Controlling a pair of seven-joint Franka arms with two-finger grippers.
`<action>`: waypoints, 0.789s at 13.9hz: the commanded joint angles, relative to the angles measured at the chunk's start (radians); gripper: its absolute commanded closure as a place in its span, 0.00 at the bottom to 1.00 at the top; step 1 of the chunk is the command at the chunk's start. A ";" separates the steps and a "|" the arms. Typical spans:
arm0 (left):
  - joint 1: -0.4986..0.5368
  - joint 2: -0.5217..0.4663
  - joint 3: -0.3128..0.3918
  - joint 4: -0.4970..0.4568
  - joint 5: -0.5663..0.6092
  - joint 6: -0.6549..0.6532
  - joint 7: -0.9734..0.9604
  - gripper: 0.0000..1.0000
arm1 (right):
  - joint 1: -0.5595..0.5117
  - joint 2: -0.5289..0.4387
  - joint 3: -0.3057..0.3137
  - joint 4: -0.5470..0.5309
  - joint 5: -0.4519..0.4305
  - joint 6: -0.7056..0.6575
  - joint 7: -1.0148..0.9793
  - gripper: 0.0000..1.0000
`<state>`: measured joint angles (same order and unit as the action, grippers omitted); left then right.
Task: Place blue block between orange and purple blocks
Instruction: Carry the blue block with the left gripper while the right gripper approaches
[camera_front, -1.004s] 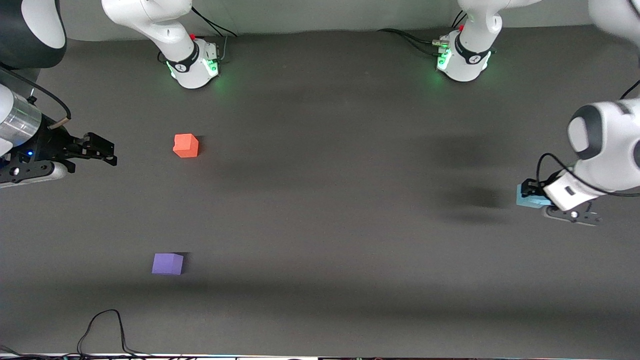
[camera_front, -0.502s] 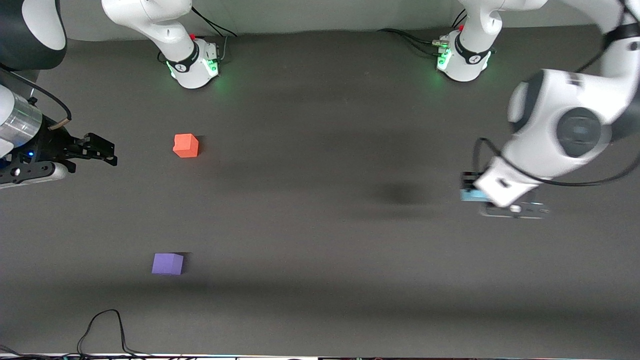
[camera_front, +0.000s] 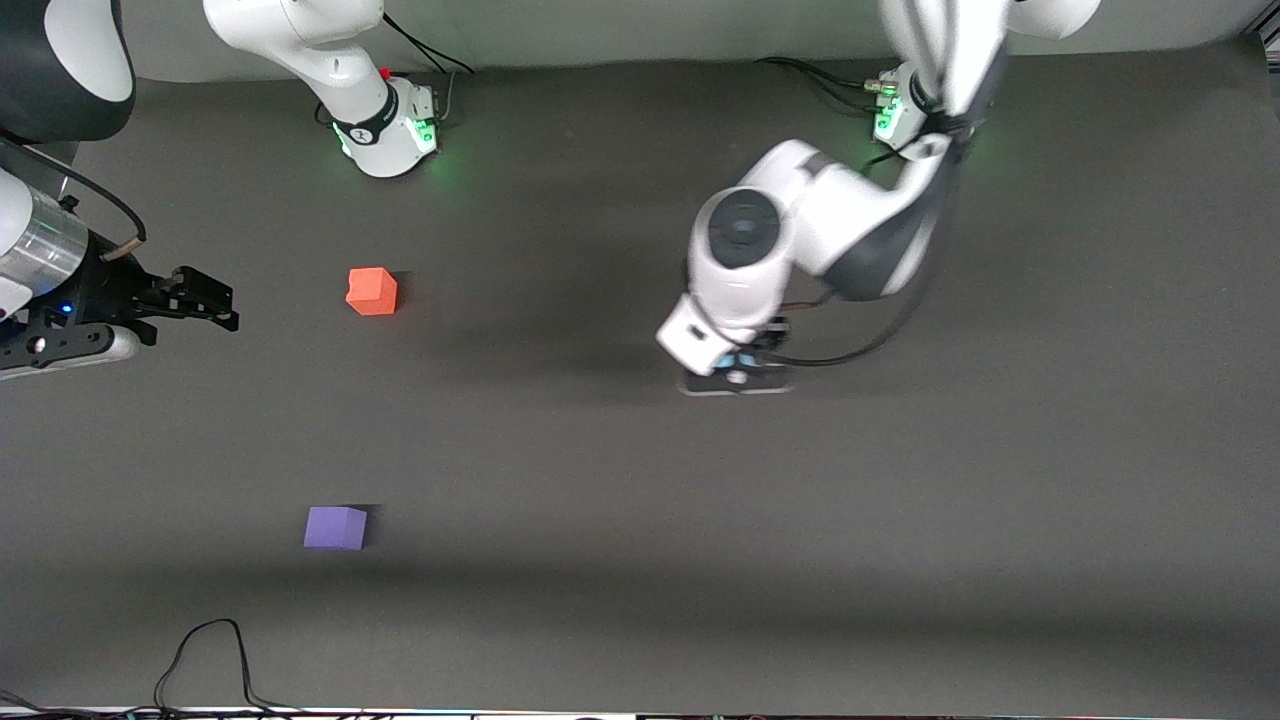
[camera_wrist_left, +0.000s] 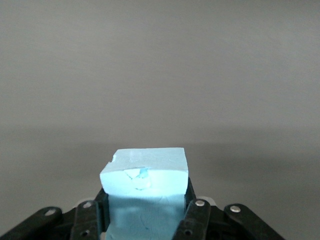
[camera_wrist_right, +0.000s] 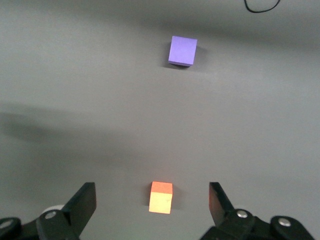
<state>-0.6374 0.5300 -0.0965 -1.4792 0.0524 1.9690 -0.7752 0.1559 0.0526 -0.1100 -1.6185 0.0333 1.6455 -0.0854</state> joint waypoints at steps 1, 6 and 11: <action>-0.103 0.122 0.024 0.072 0.035 0.091 -0.113 0.66 | 0.008 -0.025 -0.007 -0.049 0.031 0.028 0.012 0.00; -0.218 0.304 0.026 0.178 0.130 0.171 -0.273 0.66 | 0.065 -0.039 -0.002 -0.141 0.053 0.109 0.076 0.00; -0.235 0.366 0.026 0.180 0.130 0.235 -0.269 0.52 | 0.210 -0.016 -0.002 -0.143 0.053 0.143 0.229 0.00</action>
<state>-0.8545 0.8688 -0.0873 -1.3366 0.1653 2.1938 -1.0247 0.3176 0.0512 -0.1046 -1.7393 0.0770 1.7588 0.0736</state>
